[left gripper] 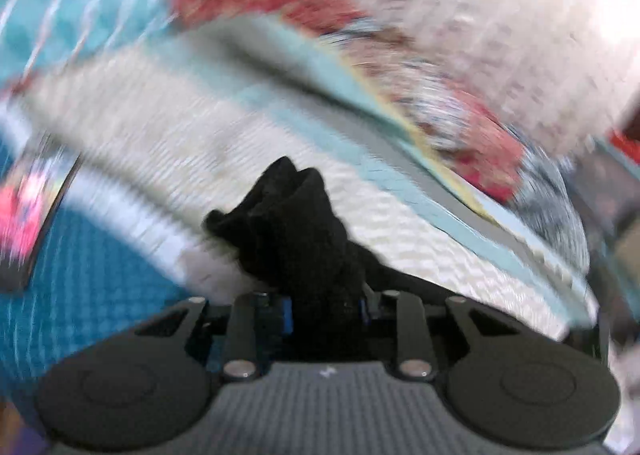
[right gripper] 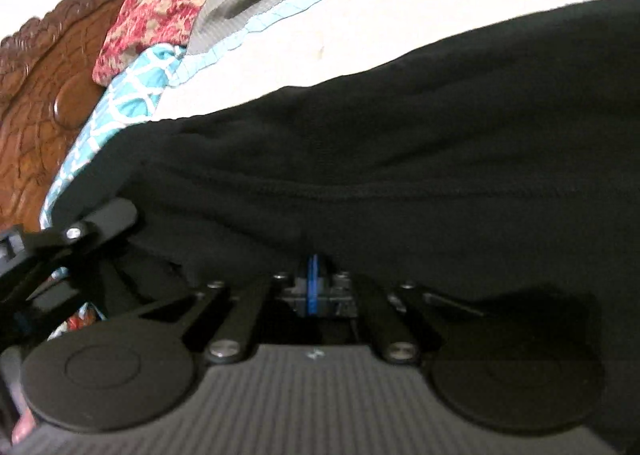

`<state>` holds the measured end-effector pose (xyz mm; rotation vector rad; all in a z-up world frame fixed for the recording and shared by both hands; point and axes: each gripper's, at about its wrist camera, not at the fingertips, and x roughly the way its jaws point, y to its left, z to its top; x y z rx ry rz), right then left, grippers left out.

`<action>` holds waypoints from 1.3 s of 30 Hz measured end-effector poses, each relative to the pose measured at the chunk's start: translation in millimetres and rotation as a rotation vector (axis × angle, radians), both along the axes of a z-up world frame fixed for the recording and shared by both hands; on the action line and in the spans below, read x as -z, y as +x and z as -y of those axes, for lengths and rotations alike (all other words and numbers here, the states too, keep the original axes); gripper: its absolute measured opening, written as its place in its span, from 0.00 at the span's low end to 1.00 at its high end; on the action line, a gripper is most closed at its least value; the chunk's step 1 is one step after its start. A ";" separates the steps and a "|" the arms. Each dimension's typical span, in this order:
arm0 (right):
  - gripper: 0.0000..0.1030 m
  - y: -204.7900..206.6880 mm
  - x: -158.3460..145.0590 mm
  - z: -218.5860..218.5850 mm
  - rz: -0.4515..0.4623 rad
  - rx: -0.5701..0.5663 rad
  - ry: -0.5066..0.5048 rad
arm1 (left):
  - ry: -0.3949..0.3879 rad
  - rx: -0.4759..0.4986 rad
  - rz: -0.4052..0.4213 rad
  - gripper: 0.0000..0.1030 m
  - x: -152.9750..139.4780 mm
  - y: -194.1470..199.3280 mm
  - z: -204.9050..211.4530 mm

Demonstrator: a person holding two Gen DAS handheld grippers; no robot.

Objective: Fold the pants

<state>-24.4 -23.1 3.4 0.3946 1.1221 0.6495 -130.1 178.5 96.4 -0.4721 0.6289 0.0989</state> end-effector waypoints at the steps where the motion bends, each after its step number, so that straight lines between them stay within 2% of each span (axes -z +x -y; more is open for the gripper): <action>1: 0.09 0.3 -3.4 6.0 -0.012 0.020 0.027 | 0.043 0.031 0.016 0.24 -4.8 0.5 12.6; 4: 0.09 -4.9 -17.7 37.7 0.021 0.114 0.129 | 0.175 0.147 0.049 0.24 -14.0 5.3 54.6; 6: 0.09 -9.4 -31.2 65.3 0.069 0.177 0.131 | 0.261 0.232 0.056 0.24 -12.7 8.8 85.0; 9: 0.09 -17.0 -46.0 105.8 0.142 0.271 0.109 | 0.343 0.357 0.044 0.28 -2.7 14.2 126.8; 10: 0.09 -19.4 -47.8 121.0 0.145 0.312 0.110 | 0.365 0.396 0.033 0.32 2.9 15.5 139.9; 11: 0.09 -21.5 -47.3 131.7 0.145 0.343 0.109 | 0.392 0.435 0.017 0.43 11.1 16.8 152.6; 12: 0.09 -23.0 -47.0 141.6 0.145 0.365 0.106 | 0.423 0.488 -0.006 0.48 19.9 18.0 166.3; 14: 0.09 -26.5 -45.5 155.9 0.152 0.403 0.077 | 0.467 0.594 -0.068 0.52 32.4 15.5 187.8; 16: 0.14 -31.3 -45.7 162.4 0.167 0.428 0.052 | 0.509 0.646 -0.044 0.56 32.5 3.1 194.2; 17: 0.17 -33.7 -47.3 163.3 0.182 0.434 0.048 | 0.512 0.667 -0.023 0.61 27.4 -4.1 193.0; 19: 0.44 -36.6 -50.7 164.6 0.212 0.437 0.043 | 0.474 0.674 0.001 0.67 15.6 -14.1 181.5; 20: 0.50 -35.8 -52.3 160.8 0.229 0.429 0.048 | 0.437 0.662 0.010 0.68 9.5 -17.8 171.7; 22: 0.71 -35.4 -55.1 151.6 0.260 0.388 0.054 | 0.335 0.608 0.022 0.68 -2.5 -23.7 144.5; 24: 0.84 -29.8 -54.5 138.1 0.271 0.325 0.061 | 0.204 0.514 0.014 0.69 -9.8 -24.1 110.3; 26: 0.84 -19.7 -50.1 125.1 0.259 0.264 0.048 | 0.066 0.397 -0.016 0.67 -10.3 -20.5 76.6; 28: 0.83 -8.1 -41.7 109.3 0.232 0.242 0.031 | -0.007 0.306 -0.040 0.65 -7.0 -14.9 52.8; 29: 0.75 -1.8 -36.5 103.9 0.206 0.238 0.030 | -0.023 0.267 -0.055 0.63 -5.1 -12.8 44.4; 30: 0.25 3.8 -32.8 98.6 0.175 0.236 0.032 | -0.032 0.241 -0.062 0.62 -3.3 -11.0 38.3; 31: 0.13 7.8 -29.7 95.7 0.145 0.228 0.032 | -0.040 0.229 -0.064 0.61 -2.8 -10.2 35.3; 32: 0.12 5.9 -32.3 95.7 0.153 0.247 0.025 | -0.050 0.224 -0.060 0.61 -2.9 -9.1 33.2; 35: 0.12 -15.7 -54.9 97.3 0.287 0.261 -0.060 | -0.052 0.234 -0.049 0.61 -2.6 -4.5 35.7; 36: 0.13 -18.2 -53.9 100.3 0.294 0.270 -0.080 | -0.049 0.246 -0.053 0.61 -0.5 -1.1 39.9; 39: 0.21 -7.2 -24.8 103.8 0.213 0.283 -0.157 | -0.056 0.284 -0.067 0.58 6.1 13.7 55.5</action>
